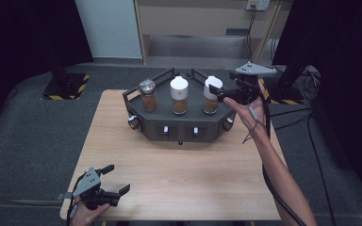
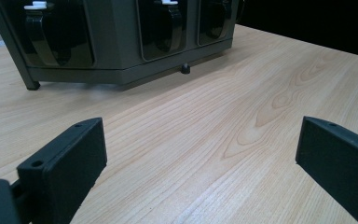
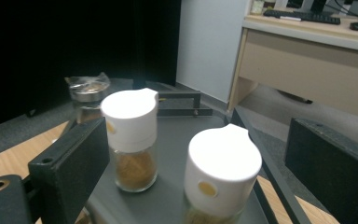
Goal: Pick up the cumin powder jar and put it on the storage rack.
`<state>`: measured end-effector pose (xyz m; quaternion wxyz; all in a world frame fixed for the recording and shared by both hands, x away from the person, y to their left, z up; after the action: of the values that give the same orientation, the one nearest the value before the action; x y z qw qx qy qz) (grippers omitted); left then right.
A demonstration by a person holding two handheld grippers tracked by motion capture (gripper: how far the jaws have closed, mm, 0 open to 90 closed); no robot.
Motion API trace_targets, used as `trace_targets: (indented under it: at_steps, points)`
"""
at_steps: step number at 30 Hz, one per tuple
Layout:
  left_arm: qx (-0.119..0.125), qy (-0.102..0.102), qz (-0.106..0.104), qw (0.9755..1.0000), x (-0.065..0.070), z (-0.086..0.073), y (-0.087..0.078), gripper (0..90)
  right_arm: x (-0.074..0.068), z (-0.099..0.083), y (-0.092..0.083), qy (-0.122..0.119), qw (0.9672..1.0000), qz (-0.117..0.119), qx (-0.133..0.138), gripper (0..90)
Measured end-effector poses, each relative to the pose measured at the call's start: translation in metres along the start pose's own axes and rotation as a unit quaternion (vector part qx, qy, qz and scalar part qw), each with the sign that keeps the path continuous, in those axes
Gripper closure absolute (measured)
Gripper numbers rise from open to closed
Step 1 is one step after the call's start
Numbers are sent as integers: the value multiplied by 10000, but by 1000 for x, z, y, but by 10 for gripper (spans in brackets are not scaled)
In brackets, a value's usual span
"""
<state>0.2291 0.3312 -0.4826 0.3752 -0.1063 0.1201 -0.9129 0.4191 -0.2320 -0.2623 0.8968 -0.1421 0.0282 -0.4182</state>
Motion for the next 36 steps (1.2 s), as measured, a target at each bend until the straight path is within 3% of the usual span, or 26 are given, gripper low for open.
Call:
trace_targets:
  at_steps: [15, 28, 36]
  points:
    - [37, -47, 17, 10000, -1, -1, 0, 4, -20, -38, -54, -133, 9995, 194, 203, 62]
    - [56, -16, -9, 10000, -1, -1, -1, 4, -39, -75, -72, -123, 9993, 307, 174, 45]
    - [68, -16, -18, 10000, -1, -1, -1, 4, -48, -98, -86, -89, 9996, 252, 134, 39]
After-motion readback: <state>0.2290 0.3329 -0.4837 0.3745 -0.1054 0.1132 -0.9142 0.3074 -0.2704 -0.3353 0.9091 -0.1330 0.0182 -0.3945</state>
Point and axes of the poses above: each handheld gripper's, and its own axes: y roughly forward along the jaws, z roughly out of its top, x roughly to its right, the point moved 6 cm from there along y, roughly forward along the jaws, and after that the axes turned 2 degrees about -y, right-handed, at the moved point
